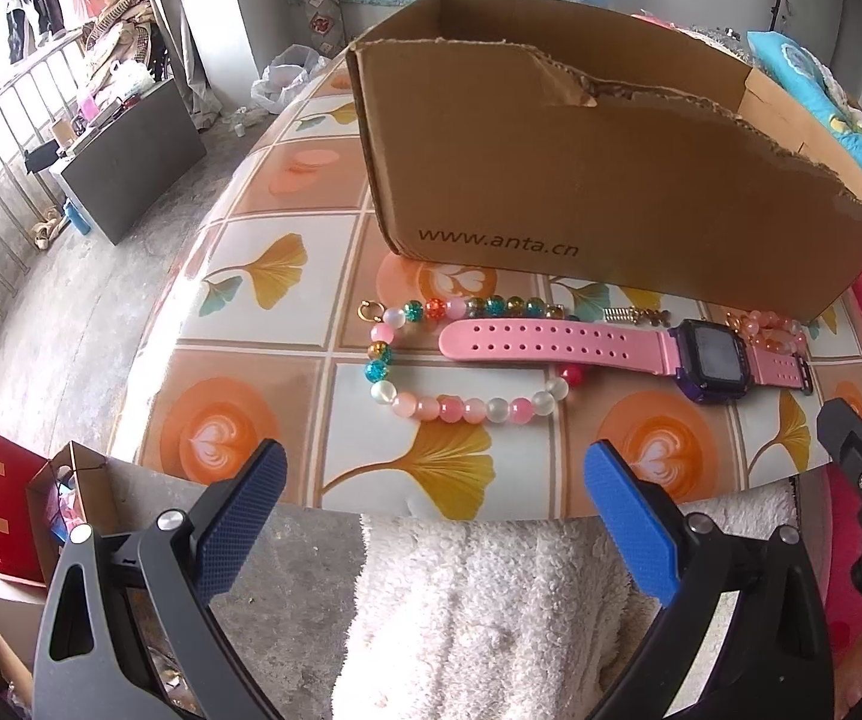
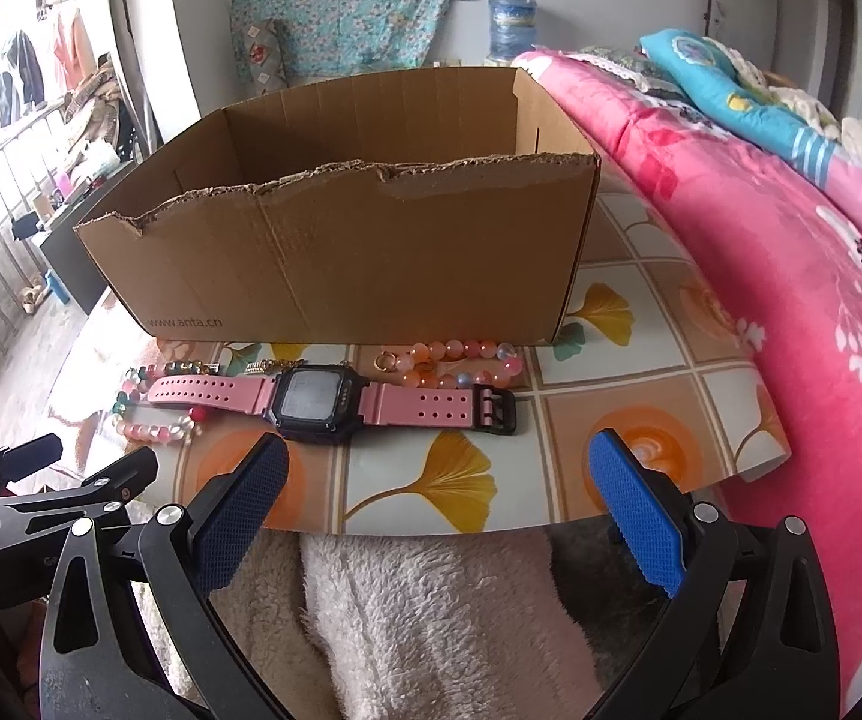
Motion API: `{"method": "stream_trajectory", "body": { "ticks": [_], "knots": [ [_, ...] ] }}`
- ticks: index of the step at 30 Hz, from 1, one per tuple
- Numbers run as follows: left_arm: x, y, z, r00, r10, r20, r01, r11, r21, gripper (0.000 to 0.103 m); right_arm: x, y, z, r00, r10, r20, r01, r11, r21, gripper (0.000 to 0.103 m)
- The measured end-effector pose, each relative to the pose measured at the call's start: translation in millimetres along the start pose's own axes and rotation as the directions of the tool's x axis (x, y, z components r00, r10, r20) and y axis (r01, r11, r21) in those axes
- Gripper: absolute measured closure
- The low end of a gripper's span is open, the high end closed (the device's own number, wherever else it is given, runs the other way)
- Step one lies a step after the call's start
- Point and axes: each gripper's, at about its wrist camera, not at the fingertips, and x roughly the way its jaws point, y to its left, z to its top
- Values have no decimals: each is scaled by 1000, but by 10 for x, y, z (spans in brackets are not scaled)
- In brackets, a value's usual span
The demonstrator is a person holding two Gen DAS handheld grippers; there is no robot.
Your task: Organize jewelry
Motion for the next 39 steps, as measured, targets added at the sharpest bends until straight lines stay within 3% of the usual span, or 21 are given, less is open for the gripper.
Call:
{"method": "stream_trajectory", "body": {
  "ticks": [3,7,10,15,17,20,23,25,27,31,39],
  "knots": [
    [-16,99,16,1000,-13,11,13,1000,3,6,-13,-24,56,1000,5,7,-5,1000,1,7],
    [77,274,30,998,-55,-35,55,998,-12,6,-41,-4,151,999,48,24,-47,997,-60,7],
    [115,336,88,993,-112,-47,113,993,31,6,-15,113,198,997,74,23,-67,973,-220,7],
    [39,379,260,985,-173,-29,174,982,75,6,-117,148,307,984,174,-45,-179,933,-313,7],
    [19,336,303,971,-239,-16,239,967,83,6,-185,155,361,974,219,-57,-225,911,-344,7],
    [-27,329,231,962,-267,57,265,963,54,6,-246,130,365,960,279,-18,-265,884,-385,7],
    [-98,345,92,962,-204,182,209,978,-9,6,-210,50,316,932,364,7,-338,873,-352,11],
    [-113,386,4,953,-230,196,249,965,-77,6,-148,-1,278,917,398,37,-364,869,-335,16],
    [-133,416,-5,936,-280,212,308,945,-113,6,-100,20,264,911,411,41,-371,858,-356,23],
    [-219,342,67,913,-334,233,351,936,-31,6,-6,106,260,911,412,9,-369,826,-426,26],
    [-221,101,-14,920,-301,250,293,953,70,6,416,402,149,921,365,-134,-382,784,-490,37]
  ]
}}
